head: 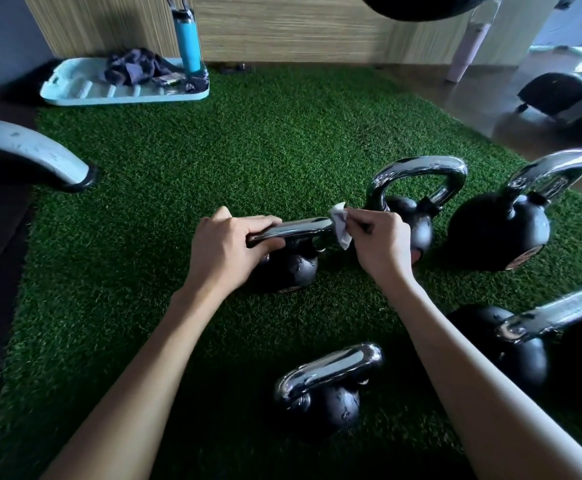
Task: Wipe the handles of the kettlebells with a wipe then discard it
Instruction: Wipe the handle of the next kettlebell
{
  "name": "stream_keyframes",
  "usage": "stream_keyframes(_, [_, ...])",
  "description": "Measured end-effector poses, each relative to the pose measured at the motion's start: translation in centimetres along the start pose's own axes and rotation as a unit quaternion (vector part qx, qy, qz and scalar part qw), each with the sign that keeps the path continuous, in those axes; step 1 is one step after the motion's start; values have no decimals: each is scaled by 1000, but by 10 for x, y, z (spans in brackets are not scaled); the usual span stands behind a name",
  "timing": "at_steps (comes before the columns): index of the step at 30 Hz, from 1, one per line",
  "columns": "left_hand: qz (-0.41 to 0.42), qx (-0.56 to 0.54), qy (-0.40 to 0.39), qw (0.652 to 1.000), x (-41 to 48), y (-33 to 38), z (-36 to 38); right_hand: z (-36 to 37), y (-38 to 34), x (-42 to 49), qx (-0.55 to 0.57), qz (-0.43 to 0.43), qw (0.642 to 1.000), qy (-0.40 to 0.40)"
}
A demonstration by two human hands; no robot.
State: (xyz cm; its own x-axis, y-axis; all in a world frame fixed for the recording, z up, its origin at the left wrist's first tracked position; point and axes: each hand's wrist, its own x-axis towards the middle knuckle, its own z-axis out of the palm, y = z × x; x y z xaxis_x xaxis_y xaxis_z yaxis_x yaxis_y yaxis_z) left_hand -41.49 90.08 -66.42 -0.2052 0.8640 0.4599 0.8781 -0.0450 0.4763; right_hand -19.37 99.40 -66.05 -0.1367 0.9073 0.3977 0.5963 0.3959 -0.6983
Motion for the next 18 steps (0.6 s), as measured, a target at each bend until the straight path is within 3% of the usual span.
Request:
stream_keyframes(4, [-19,-1,5,1000,1,4,-2,18,23,5,61,144,986,-62])
stream_keyframes(9, [-41,-17,-23,999,7,3,-7,35,31,5,110,220,960,-134])
stream_keyframes(14, [-19,6,-50,999,39,-4,-3,8,17,10,208,286,935,-34])
stream_keyframes(18, [-36,31,-85,995,71,-5,3,-9,-6,5,277,282,917,-47])
